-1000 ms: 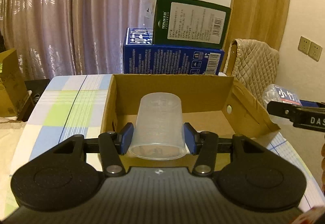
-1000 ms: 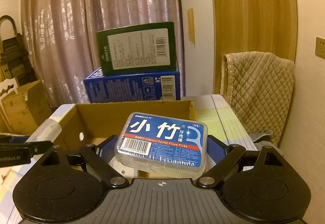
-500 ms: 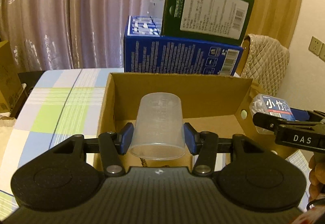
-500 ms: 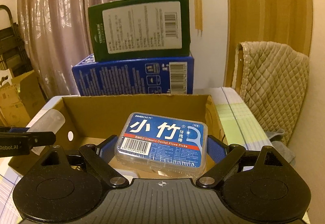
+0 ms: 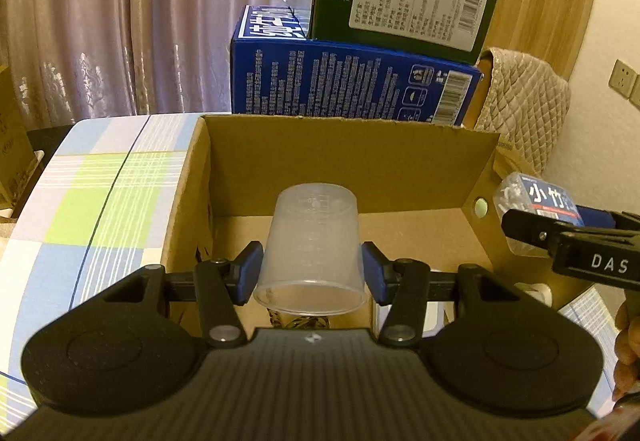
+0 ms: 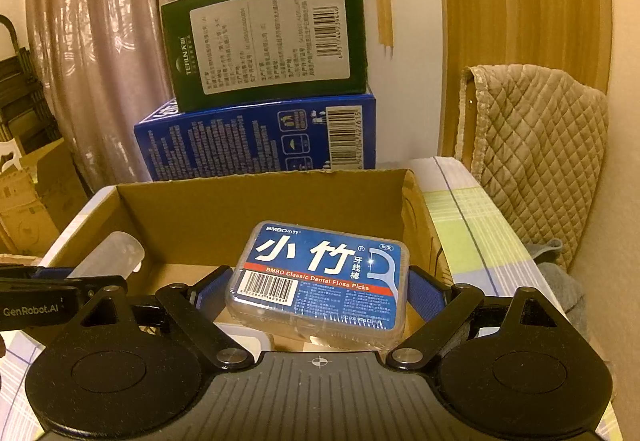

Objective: Organize rigid objects

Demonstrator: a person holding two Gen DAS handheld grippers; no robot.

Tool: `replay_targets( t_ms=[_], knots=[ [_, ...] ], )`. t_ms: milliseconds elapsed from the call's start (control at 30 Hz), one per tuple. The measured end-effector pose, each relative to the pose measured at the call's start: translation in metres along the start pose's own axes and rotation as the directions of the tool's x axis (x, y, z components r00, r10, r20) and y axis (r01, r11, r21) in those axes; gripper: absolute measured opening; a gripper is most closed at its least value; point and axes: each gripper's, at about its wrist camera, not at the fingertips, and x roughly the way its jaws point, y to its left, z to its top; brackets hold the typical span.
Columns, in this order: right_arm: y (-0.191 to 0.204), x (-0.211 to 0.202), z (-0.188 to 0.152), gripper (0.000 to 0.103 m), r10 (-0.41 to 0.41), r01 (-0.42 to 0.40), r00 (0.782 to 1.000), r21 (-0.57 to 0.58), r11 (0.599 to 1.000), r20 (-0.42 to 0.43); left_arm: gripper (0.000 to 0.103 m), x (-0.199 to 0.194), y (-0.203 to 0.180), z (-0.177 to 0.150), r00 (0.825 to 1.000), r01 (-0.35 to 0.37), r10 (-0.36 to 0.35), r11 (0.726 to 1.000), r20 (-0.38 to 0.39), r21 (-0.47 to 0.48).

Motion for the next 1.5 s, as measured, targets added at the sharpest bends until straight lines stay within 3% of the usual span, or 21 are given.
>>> replay_targets(
  t_ms=[900,1500],
  knots=[
    [-0.017,0.004,-0.003,0.088,-0.012,0.013,1.0,0.084,0.996,-0.02,0.047,-0.007,0.002,0.004,1.0,0.003,-0.003,1.0,0.027,-0.017],
    [-0.012,0.01,-0.009,0.088,-0.033,0.034,0.998,0.02,0.999,-0.055,0.047,-0.007,0.0,0.0,1.0,0.01,-0.01,1.0,0.024,-0.007]
  ],
)
